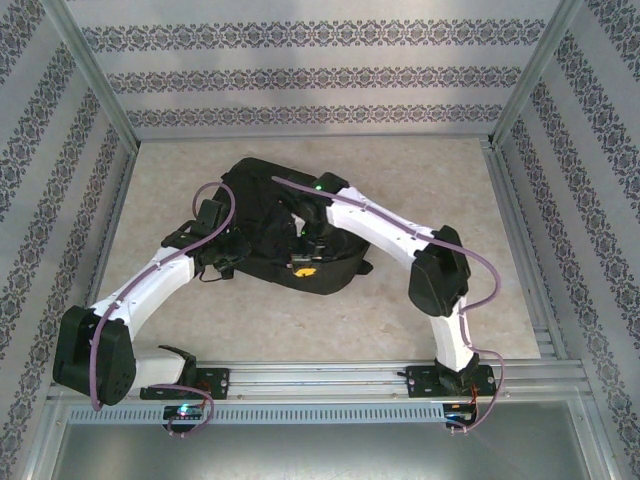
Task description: Pack the student bag
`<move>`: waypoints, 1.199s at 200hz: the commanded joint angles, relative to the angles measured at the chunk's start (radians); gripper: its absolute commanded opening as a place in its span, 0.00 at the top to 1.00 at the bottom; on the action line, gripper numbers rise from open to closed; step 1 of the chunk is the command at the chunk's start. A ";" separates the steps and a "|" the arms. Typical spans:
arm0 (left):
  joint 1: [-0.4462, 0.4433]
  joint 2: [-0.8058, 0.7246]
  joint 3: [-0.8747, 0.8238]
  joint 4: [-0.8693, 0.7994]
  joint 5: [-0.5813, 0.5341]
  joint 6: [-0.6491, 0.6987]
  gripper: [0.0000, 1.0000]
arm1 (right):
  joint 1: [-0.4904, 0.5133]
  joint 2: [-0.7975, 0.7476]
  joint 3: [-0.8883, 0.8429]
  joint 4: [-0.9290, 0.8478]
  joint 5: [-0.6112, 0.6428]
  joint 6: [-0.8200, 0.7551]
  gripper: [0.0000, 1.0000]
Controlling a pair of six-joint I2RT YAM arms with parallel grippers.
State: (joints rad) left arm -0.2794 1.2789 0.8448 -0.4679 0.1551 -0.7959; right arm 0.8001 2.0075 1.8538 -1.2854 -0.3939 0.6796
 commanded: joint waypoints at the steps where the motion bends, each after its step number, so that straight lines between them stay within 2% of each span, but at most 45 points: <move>1: 0.089 -0.017 0.005 -0.078 -0.240 0.063 1.00 | -0.079 -0.072 -0.075 -0.349 0.095 -0.032 1.00; 18: 0.088 -0.012 -0.001 -0.052 -0.201 0.062 1.00 | -0.047 -0.048 -0.008 -0.319 0.002 -0.052 1.00; 40: 0.088 -0.012 0.006 -0.056 -0.204 0.072 1.00 | -0.015 -0.002 0.098 -0.360 0.019 -0.076 1.00; 63: 0.088 -0.025 0.021 -0.056 -0.200 0.098 1.00 | -0.019 -0.028 0.089 -0.317 -0.033 -0.102 1.00; 81: 0.074 -0.026 0.040 -0.066 -0.211 0.134 1.00 | -0.036 -0.063 0.052 -0.313 0.015 -0.080 1.00; 102: 0.072 -0.041 0.046 -0.095 -0.270 0.157 1.00 | -0.105 -0.091 -0.051 -0.348 0.076 -0.050 1.00; 133: 0.073 -0.050 0.050 -0.125 -0.340 0.190 1.00 | -0.181 -0.176 -0.245 -0.268 0.044 0.035 1.00; 150: 0.073 -0.049 0.050 -0.121 -0.340 0.193 1.00 | -0.188 -0.203 -0.274 -0.224 0.000 0.058 1.00; 160: 0.074 -0.047 0.052 -0.107 -0.319 0.199 1.00 | -0.174 -0.205 -0.259 -0.193 -0.042 0.054 1.00; 186: 0.042 -0.018 0.079 -0.062 -0.249 0.224 1.00 | -0.109 -0.158 -0.148 -0.091 -0.245 0.066 1.00; 209: 0.032 0.002 0.100 -0.058 -0.264 0.225 1.00 | -0.055 -0.064 0.026 -0.175 -0.247 0.011 1.00; 240: 0.035 0.022 0.140 -0.067 -0.323 0.268 1.00 | -0.008 -0.057 0.045 -0.249 -0.184 -0.073 1.00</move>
State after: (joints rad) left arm -0.2546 1.2907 0.9184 -0.5339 -0.0067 -0.6060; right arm 0.7609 1.9522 1.8702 -1.3975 -0.5919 0.6842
